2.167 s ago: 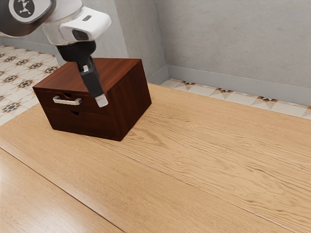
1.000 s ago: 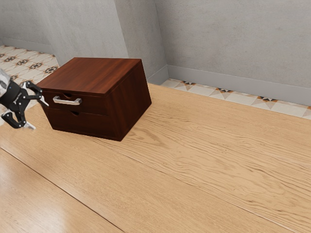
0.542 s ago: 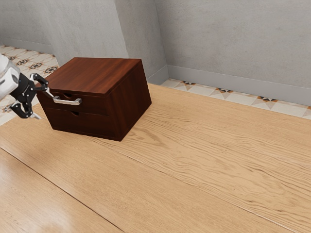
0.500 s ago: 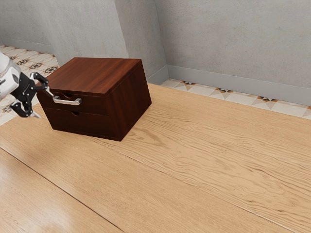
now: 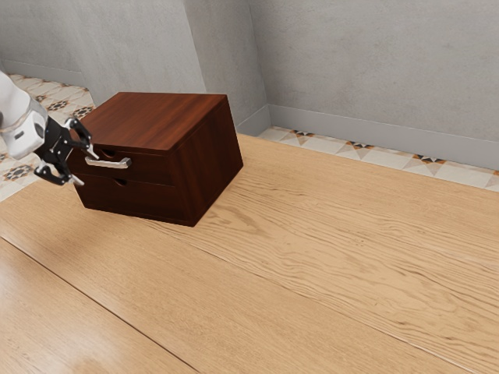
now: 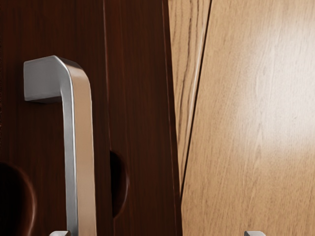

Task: Pull the drawer handle with one arm to open the drawer

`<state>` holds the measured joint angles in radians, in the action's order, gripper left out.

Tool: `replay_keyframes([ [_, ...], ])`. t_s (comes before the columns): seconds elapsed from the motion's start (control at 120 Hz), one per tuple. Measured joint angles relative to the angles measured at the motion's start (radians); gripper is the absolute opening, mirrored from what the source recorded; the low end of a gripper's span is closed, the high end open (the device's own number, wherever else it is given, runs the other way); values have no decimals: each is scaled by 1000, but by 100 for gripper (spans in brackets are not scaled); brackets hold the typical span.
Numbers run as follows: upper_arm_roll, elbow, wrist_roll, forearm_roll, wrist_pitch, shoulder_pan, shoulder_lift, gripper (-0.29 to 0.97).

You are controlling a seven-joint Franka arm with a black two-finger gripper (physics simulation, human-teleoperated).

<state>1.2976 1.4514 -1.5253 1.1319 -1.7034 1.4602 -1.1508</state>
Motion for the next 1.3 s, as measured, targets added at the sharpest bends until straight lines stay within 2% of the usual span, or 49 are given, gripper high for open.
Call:
replay_keyframes([
  [0.183, 11, -4, -13, 2, -45, 7, -2, 30],
  [0.408, 62, -10, -24, 2, -106, 62, -10, 28],
  [0.442, 67, -11, -23, 3, -111, 70, -8, 20],
  [0.5, 74, -12, -22, 3, -118, 82, 1, 17],
  [0.575, 78, -13, -20, 1, -124, 92, 12, 6],
  [0.75, 98, 4, -35, -34, -131, 68, 32, 27],
  [0.867, 96, 46, -33, -40, -133, 36, 34, 48],
  [1.15, 35, 209, -31, -81, -135, -132, 40, 60],
  [1.3, -11, 309, -29, -99, -139, -233, 40, 61],
])
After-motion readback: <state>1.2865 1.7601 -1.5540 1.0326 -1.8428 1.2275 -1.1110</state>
